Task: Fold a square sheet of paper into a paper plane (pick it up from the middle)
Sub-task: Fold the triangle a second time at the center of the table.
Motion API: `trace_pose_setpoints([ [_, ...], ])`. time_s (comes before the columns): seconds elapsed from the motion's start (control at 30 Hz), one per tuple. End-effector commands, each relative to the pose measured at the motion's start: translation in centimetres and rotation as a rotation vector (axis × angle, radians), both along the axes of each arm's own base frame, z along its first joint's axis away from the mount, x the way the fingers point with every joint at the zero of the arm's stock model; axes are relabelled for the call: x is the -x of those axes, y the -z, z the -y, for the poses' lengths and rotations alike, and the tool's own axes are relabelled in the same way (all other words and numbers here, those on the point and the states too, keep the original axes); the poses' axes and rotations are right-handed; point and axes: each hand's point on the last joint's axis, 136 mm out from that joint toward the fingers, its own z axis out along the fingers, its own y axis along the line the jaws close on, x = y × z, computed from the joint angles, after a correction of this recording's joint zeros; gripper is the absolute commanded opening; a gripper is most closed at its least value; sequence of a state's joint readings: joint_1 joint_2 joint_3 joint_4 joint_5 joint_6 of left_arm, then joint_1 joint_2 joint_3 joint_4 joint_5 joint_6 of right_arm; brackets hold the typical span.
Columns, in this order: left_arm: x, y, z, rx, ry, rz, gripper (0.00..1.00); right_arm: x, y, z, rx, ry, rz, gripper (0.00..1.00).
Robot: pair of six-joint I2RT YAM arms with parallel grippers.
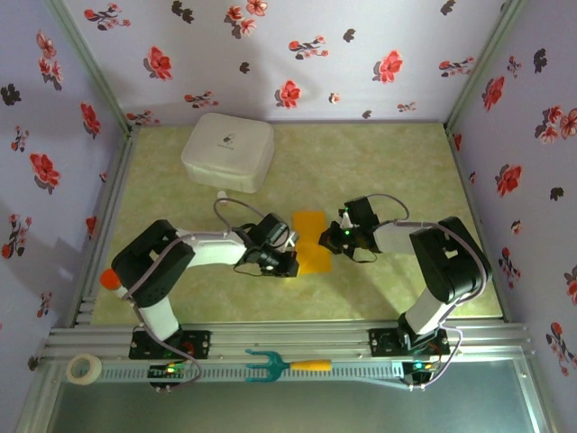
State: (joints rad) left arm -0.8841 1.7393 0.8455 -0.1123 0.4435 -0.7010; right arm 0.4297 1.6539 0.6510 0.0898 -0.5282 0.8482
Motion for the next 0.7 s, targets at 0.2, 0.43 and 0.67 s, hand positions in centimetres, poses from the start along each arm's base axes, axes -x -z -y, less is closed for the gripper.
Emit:
trace_pose_setpoints([
  [0.2, -3.1, -4.7, 0.4, 0.064, -0.054, 0.186, 0.0, 1.4, 2.5, 1.9, 0.097, 0.033, -0.087, 0.0],
  [0.43, -4.5, -4.0, 3.3, 0.113, -0.024, 0.127, 0.01, 1.4, 2.5, 1.8, 0.093, 0.034, -0.085, 0.0],
  [0.67, -3.2, 0.4, 2.0, 0.01, -0.011, 0.027, 0.01, 1.0, 1.9, 1.5, 0.09, 0.007, -0.072, 0.0],
])
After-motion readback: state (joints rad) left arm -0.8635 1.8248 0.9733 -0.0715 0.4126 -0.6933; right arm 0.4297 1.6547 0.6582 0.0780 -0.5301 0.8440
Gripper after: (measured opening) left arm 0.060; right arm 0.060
